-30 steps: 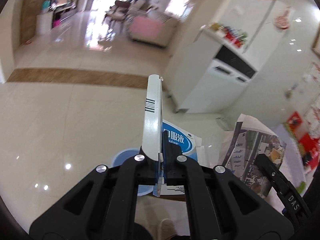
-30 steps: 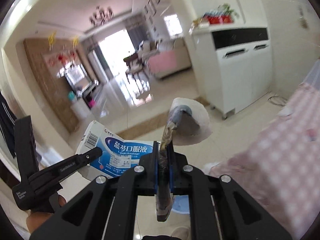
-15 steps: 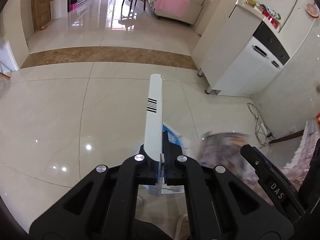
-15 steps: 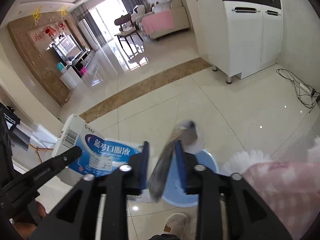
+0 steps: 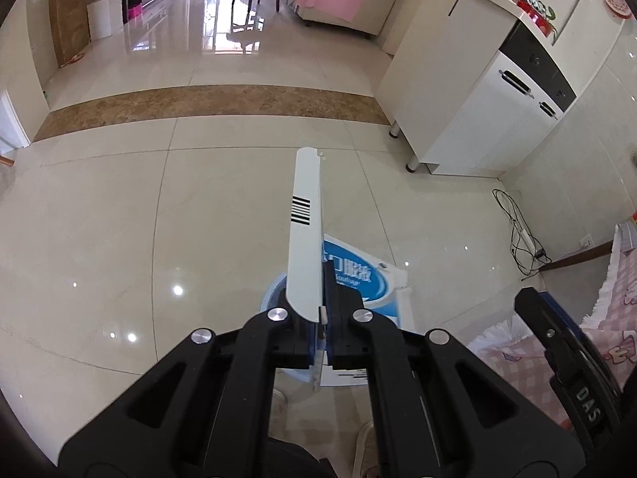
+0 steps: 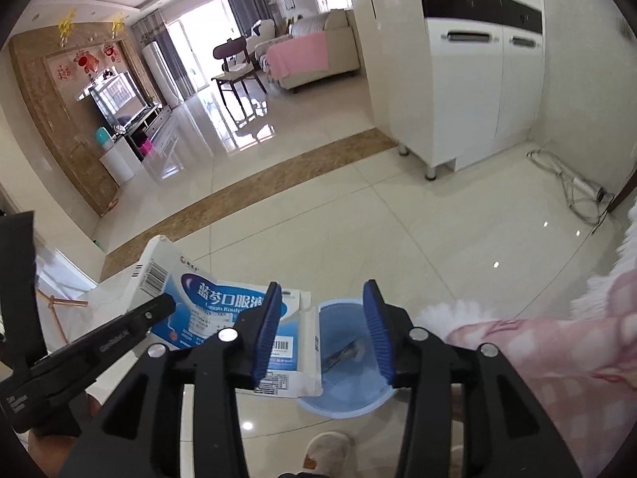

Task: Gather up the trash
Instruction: 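Carry the medicine box over the blue bin and open the left tool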

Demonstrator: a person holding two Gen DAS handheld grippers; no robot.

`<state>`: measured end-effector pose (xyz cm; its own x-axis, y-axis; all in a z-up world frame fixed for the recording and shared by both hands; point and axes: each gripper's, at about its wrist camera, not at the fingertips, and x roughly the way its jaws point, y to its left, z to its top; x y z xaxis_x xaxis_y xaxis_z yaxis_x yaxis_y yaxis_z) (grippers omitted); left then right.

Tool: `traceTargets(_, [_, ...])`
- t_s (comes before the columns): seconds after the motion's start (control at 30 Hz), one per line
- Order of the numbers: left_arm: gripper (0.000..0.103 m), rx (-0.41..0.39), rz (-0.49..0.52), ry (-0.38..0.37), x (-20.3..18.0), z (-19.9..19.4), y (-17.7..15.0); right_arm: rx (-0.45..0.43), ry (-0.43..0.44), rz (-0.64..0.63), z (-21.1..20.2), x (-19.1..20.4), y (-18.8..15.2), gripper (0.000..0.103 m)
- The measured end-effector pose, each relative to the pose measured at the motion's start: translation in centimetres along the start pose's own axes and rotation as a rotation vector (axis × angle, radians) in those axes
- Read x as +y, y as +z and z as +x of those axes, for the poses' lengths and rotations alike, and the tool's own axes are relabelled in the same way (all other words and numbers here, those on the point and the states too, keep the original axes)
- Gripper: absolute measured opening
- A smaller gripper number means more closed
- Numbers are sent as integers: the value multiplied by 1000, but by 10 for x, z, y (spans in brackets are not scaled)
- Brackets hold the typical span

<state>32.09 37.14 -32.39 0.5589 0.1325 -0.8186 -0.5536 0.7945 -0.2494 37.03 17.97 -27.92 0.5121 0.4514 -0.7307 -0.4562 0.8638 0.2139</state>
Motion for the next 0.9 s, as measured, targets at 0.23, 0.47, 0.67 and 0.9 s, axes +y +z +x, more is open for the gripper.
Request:
traceTargets(0.23, [4,-9,26,-29,-19,-6,4,-72,-47,-39,-23,5,0,44])
traceTargets(0.47, [76,-68,59,-25,-39,-27,7,-125,-64,-35,-43,1,4,46])
traceTargets(0.67, [76,-80,88,-49,-51,-56,1,-162,-65,-11,-74,-7,5,46])
traceTargets(0.9, [76,-154,130,-103,-68,-122,-13,-255,-70,12,-142,-12,0,50])
